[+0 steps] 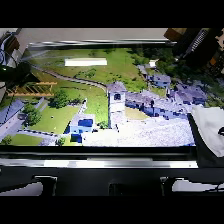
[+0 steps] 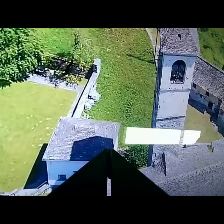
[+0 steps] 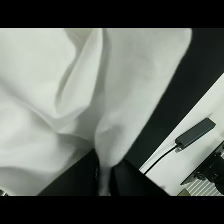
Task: Fold the clothes and pants, and hang the long-sleeved shirts on hangers.
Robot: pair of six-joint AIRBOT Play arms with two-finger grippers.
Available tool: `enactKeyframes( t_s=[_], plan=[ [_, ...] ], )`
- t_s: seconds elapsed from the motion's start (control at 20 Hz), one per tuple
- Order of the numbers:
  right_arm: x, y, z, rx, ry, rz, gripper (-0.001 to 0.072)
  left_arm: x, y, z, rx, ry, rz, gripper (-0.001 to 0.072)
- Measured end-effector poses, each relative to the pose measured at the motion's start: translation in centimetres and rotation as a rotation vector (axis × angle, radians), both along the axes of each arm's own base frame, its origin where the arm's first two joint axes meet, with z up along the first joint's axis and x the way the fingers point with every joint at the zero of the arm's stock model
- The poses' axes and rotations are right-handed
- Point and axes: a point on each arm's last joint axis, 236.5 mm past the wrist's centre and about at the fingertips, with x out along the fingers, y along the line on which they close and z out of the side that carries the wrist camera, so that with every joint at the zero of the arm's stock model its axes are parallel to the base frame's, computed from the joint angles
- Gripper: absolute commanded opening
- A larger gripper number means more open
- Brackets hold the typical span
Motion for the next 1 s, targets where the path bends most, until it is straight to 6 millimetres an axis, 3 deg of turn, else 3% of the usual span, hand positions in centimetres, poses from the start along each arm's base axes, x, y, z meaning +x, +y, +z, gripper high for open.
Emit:
enactKeyframes(
  t_s=[0.4,0.45,0.5,0.55,0.7,0.8,0.9,1.0],
  plan=[
    [-1.5,0.6,-0.8,0.026,0.067,0.008,0.0038,0.0,0.0,0.0,0.0,0.0,0.0,0.0017],
    [-1.7,0.6,-0.8,0.027,0.077,0.008,0.0082,0.0,0.0,0.0,0.0,-0.001,0.0,0.0017],
    [-1.9,0.6,-0.8,0.025,0.085,0.01,0.0259,0.0,0.0,0.0,0.0,-0.001,0.0,0.0017],
    [-2.1,0.5,-0.8,0.021,0.095,0.011,0.0337,0.0,0.0,0.0,0.0,-0.001,0.0,0.0017],
    [-2.4,0.0,-0.5,-0.007,0.108,0.013,0.0462,0.0,0.0,0.0,0.003,-0.003,-0.004,0.0017],
    [-2.3,-0.5,0.2,-0.048,0.084,0.013,0.0456,0.0,0.0,0.0,0.008,-0.008,-0.014,0.0016],
    [-0.9,-1.2,1.2,-0.099,-0.011,0.014,0.036,0.1,0.0,-0.1,0.019,-0.014,-0.032,0.0016],
    [2.9,-1.2,2.2,-0.107,-0.222,0.039,0.0269,0.0,0.2,-0.9,0.05,-0.004,-0.046,0.0016]
  ],
)
